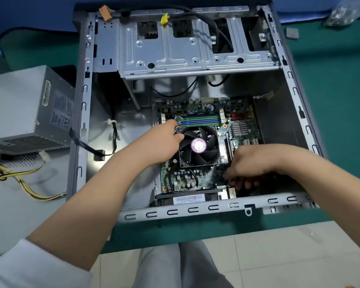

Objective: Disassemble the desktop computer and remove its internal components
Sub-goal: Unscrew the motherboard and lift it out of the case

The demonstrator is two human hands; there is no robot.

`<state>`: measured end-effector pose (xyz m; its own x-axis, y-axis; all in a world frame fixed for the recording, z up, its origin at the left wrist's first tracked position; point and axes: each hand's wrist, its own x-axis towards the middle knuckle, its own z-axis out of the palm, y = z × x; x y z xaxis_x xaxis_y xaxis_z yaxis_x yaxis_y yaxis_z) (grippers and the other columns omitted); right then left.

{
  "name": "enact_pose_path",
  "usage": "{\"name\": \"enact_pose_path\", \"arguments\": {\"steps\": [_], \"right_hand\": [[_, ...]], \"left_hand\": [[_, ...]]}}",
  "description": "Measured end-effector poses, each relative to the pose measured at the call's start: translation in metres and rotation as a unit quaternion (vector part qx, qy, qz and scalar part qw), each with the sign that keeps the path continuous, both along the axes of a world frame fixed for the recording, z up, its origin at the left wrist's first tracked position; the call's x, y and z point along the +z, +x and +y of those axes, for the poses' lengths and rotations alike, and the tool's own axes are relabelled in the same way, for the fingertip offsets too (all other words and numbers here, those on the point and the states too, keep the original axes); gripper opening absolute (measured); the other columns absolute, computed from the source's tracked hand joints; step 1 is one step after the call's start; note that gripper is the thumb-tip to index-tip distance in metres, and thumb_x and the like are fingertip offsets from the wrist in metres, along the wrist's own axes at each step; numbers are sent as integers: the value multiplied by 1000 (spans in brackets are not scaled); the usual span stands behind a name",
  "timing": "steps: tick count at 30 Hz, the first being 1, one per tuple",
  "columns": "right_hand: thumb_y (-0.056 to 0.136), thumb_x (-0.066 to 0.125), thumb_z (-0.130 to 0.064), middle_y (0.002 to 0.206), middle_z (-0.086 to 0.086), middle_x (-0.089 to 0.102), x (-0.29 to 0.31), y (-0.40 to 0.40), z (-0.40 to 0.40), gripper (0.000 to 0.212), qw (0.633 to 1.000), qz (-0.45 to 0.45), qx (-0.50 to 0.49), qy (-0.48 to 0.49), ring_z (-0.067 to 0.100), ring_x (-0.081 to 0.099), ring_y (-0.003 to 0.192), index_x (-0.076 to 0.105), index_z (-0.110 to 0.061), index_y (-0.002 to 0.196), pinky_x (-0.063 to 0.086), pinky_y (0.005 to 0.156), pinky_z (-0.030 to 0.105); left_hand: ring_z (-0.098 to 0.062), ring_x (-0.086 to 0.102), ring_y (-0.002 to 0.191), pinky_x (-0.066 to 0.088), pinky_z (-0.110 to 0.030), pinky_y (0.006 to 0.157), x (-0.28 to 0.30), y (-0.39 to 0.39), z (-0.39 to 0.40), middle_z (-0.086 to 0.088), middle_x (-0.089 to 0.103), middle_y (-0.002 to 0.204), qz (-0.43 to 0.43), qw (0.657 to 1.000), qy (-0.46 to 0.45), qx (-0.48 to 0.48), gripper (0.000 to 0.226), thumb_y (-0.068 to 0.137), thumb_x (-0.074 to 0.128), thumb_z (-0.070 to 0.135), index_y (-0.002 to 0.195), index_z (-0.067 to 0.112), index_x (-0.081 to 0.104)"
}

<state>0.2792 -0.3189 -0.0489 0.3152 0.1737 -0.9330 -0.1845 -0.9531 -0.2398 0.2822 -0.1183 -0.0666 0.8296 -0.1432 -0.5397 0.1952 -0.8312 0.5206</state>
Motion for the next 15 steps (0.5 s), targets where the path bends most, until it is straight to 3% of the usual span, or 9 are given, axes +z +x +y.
{"name": "enact_pose_path", "arguments": {"steps": [2, 4, 6, 8, 9, 10, 12, 13, 15], "right_hand": [[91, 59, -26, 57, 1, 68, -3, 0, 3, 27, 998, -27, 44, -33, 11, 55, 41, 63, -10, 70, 50, 46, 22], [92, 56, -21, 60, 0, 69, -7, -3, 5, 20, 990, -55, 104, -83, 13, 58, 47, 60, -10, 76, 56, 56, 28], [92, 54, -18, 56, -3, 67, -11, -5, 5, 18, 985, -56, 131, -98, 11, 57, 47, 58, -10, 77, 54, 57, 27], [92, 50, -13, 60, -2, 67, -12, -6, 8, 20, 980, -63, 161, -100, 11, 57, 50, 58, -11, 74, 50, 55, 23], [91, 48, -9, 64, 0, 66, -12, -6, 10, 21, 976, -72, 176, -101, 12, 57, 55, 57, -12, 72, 48, 55, 23], [89, 47, -6, 65, -1, 64, -12, -6, 11, 23, 973, -81, 189, -104, 12, 56, 58, 55, -13, 69, 46, 54, 23], [88, 47, -6, 61, -4, 61, -14, -4, 13, 25, 969, -87, 204, -109, 8, 54, 55, 54, -14, 66, 43, 49, 21], [88, 47, -7, 59, -5, 62, -16, -4, 12, 24, 969, -82, 204, -110, 6, 54, 53, 54, -15, 67, 41, 49, 21], [89, 46, -8, 61, -4, 61, -18, -4, 11, 22, 968, -85, 209, -108, 7, 53, 55, 52, -15, 69, 42, 50, 22]], "left_hand": [[-8, 43, 60, 28, -26, 48, 1, 1, 0, 2, 45, 72, 0, 1000, 4, -5, 16, 100, 43, 29, 105, 14, 43], [-8, 40, 61, 29, -27, 51, 0, 3, 0, 0, 45, 74, 5, 1000, 11, -7, 15, 100, 42, 29, 98, 14, 40], [-8, 39, 62, 31, -31, 57, 0, 3, -2, -4, 48, 80, 6, 1000, 22, -16, 19, 100, 41, 30, 104, 12, 42], [-13, 48, 67, 37, -31, 60, 0, 1, -3, -6, 53, 81, 20, 1000, 3, -9, 53, 99, 42, 38, 137, 4, 29], [-18, 55, 76, 43, -31, 65, 1, -1, -4, -8, 57, 87, 38, 999, -10, -8, 80, 95, 46, 46, 148, 4, 4], [-23, 57, 95, 46, -32, 76, 0, -3, -5, -13, 59, 107, 50, 999, -19, -12, 102, 89, 51, 55, 147, 8, -18], [-25, 22, 137, 28, -38, 108, 1, -10, -8, -11, 20, 152, 34, 999, -15, -38, 129, 71, 63, 69, 140, 21, -35], [-22, 3, 142, 16, -40, 112, 1, -13, -9, -3, -1, 156, 17, 998, -9, -61, 135, 63, 67, 72, 139, 27, -36], [-21, -11, 141, 7, -43, 114, 0, -17, -11, 3, -16, 153, 2, 993, 20, -120, 139, 57, 71, 72, 142, 31, -30]]}}
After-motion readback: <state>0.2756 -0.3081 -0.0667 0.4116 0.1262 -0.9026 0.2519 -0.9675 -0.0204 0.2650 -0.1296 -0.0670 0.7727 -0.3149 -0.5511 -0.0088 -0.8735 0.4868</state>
